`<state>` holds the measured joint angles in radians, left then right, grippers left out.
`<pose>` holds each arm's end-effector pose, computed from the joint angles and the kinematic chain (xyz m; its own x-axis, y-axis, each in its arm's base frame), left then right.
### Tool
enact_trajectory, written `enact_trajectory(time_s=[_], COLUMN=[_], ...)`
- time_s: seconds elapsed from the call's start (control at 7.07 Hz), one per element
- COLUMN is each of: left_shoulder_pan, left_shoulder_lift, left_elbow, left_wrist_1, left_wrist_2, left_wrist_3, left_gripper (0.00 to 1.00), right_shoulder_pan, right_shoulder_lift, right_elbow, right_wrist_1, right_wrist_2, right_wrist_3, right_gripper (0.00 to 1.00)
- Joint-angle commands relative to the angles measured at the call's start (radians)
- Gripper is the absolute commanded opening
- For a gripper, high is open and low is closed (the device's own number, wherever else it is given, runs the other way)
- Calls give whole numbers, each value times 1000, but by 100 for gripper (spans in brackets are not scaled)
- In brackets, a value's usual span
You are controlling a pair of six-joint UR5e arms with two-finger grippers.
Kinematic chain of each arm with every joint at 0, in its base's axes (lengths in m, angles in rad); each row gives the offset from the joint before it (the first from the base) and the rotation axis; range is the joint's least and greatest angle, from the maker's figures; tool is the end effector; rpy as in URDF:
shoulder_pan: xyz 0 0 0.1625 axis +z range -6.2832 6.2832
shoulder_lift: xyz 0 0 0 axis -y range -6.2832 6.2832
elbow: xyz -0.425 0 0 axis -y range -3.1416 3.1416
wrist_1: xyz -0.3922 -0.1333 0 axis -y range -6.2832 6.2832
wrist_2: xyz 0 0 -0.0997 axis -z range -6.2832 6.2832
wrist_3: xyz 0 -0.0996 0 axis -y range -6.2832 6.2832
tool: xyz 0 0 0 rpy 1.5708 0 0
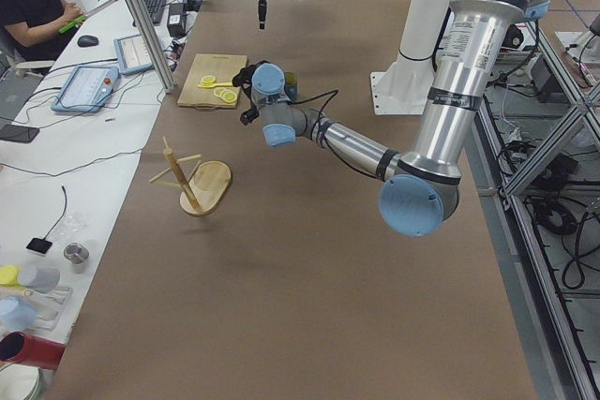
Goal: Hang cup on storage rack
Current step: 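Open the right gripper and withdraw it while the left arm reaches toward the mug, then grasp the blue mug's handle with the left gripper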
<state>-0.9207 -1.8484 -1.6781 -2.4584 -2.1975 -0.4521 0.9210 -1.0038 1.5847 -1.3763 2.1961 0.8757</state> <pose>0.2953 -0.5121 0.3524 0.3525 0.7402 -0.5726 -0.0266 0.6195 0.7845 -0.3540 -0.5899 0.2936 0.5865 -0.0864 0.8053 -0.0287 0.9915 0.1273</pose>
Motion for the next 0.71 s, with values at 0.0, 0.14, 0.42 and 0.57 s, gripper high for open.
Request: enact_trajectory(time_s=[0.0, 0.14, 0.42, 0.57], left_shoulder_pan=[179, 274, 400, 426], left_shoulder_lift=[-41, -41, -90, -129], left_elbow=[6, 14, 70, 104], left_wrist_1=[-42, -109, -134, -132], left_wrist_2=[251, 374, 524, 527], left_wrist_3=[-74, -115, -122, -125], left_gripper=[97, 97, 97, 97], right_shoulder_pan=[13, 16, 16, 16], right_shoulder_lift=[-29, -29, -27, -24], right_elbow=[-21, -35, -45, -43], right_wrist_1=[0, 6, 11, 11], right_wrist_2=[1, 1, -1, 1], right_wrist_3=[3, -1, 8, 9], right_gripper=[99, 99, 99, 99])
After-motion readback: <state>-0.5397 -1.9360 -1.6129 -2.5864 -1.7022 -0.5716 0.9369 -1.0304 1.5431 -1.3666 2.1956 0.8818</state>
